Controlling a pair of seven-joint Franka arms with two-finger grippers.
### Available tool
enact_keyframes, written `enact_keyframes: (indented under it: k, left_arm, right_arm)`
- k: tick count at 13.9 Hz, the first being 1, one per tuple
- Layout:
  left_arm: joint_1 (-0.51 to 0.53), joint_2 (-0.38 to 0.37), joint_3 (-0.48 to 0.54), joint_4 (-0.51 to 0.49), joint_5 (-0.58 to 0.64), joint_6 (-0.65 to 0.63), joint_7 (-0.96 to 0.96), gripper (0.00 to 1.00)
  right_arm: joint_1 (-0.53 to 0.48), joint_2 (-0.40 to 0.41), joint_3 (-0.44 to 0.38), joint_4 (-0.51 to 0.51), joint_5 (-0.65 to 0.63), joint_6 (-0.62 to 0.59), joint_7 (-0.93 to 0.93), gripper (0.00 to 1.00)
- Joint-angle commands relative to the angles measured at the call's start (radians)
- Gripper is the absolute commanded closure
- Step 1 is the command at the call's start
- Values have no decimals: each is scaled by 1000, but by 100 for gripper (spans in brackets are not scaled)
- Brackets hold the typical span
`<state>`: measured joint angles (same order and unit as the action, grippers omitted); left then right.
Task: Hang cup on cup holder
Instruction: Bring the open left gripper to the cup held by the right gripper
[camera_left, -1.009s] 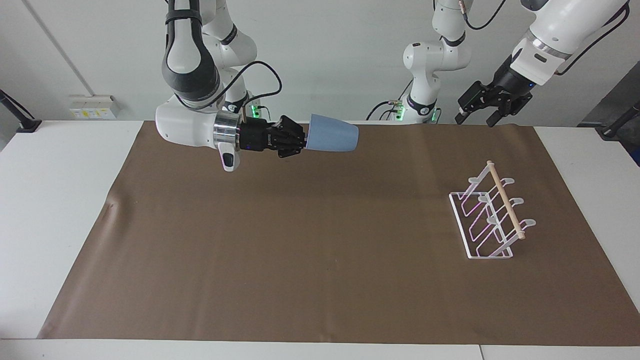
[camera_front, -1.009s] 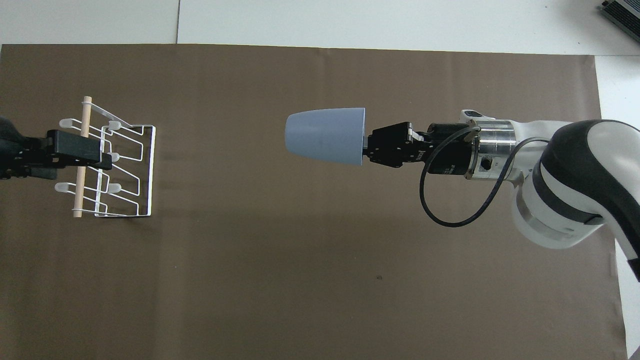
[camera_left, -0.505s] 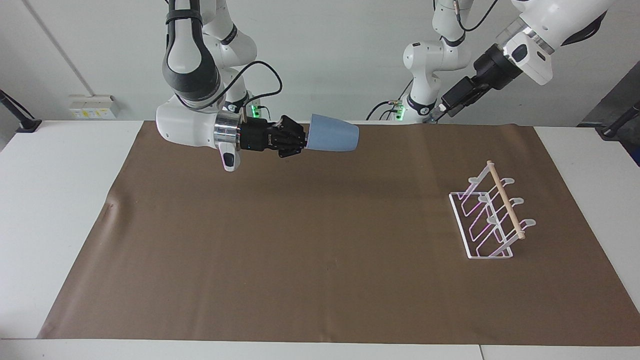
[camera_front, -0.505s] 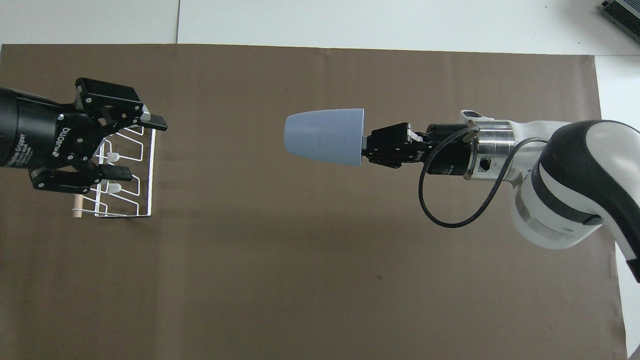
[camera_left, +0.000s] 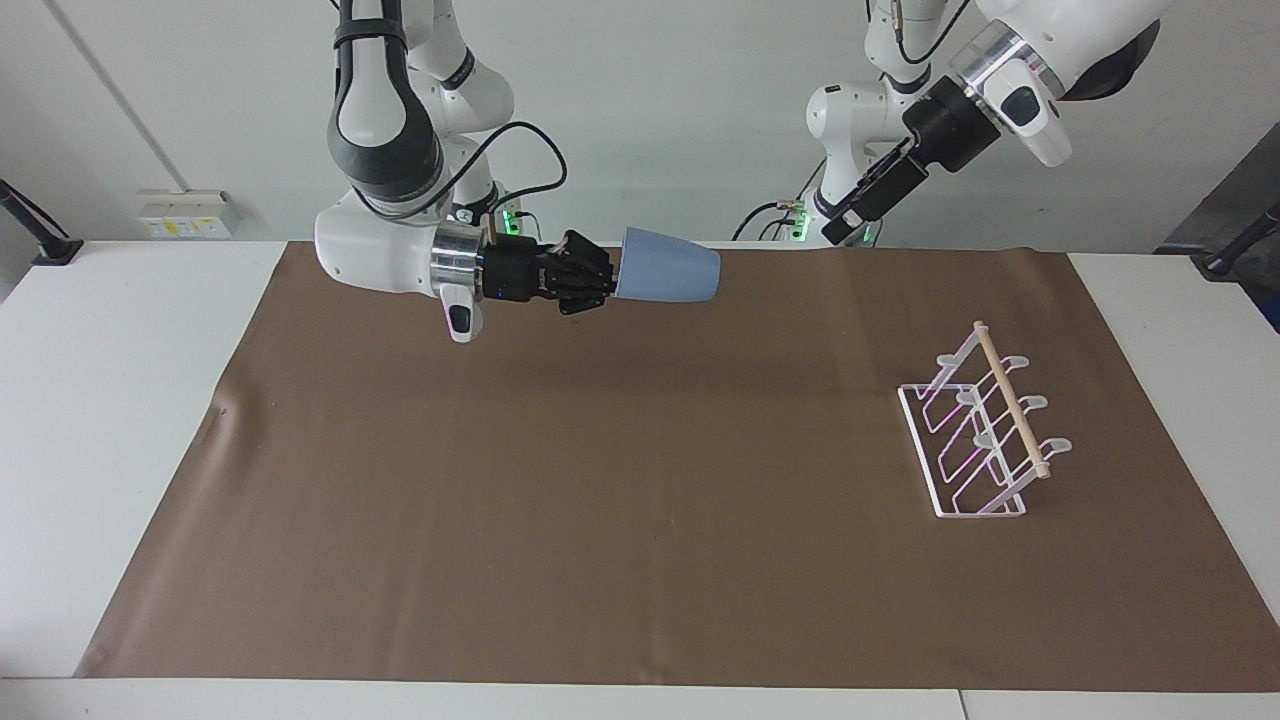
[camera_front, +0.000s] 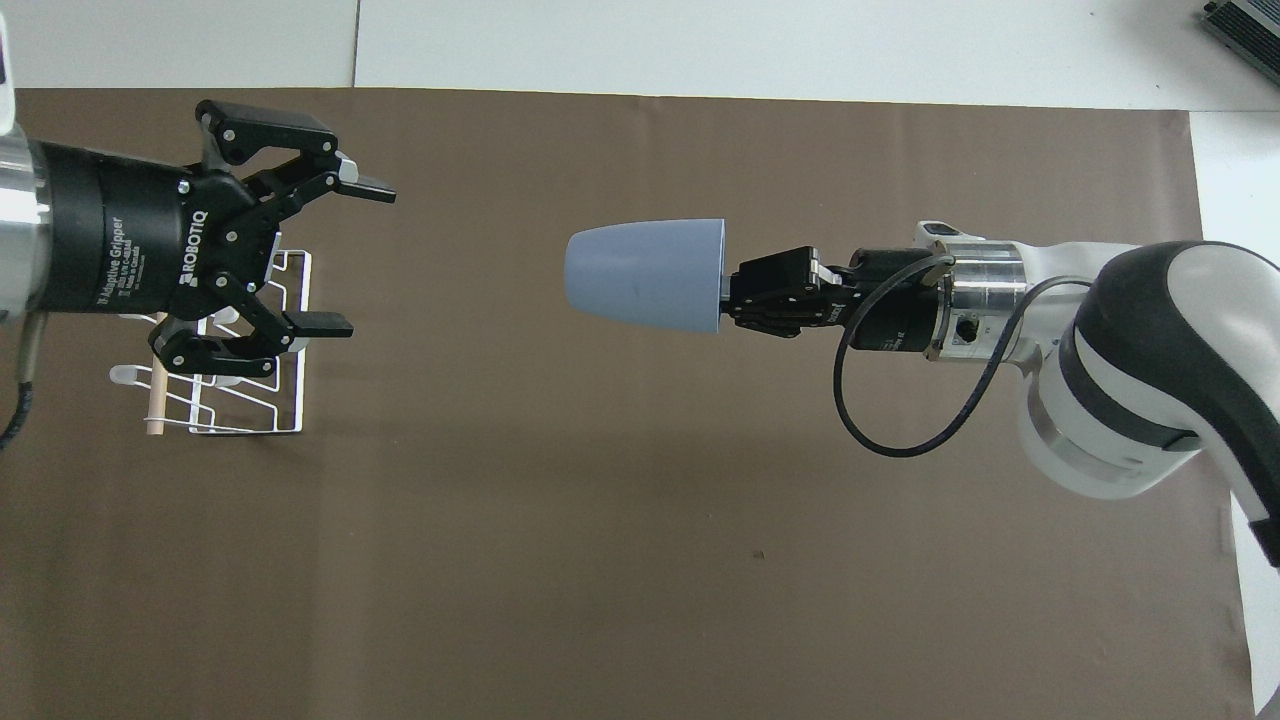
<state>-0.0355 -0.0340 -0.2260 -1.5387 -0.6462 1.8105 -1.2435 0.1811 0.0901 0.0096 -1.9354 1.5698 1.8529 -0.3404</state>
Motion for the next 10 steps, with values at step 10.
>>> enact_keyframes:
  k: [10]
  left_arm:
    - [-155, 57, 10, -34, -3, 138, -536, 0]
  right_arm:
    - [23, -27, 4, -25, 24, 31, 60, 100]
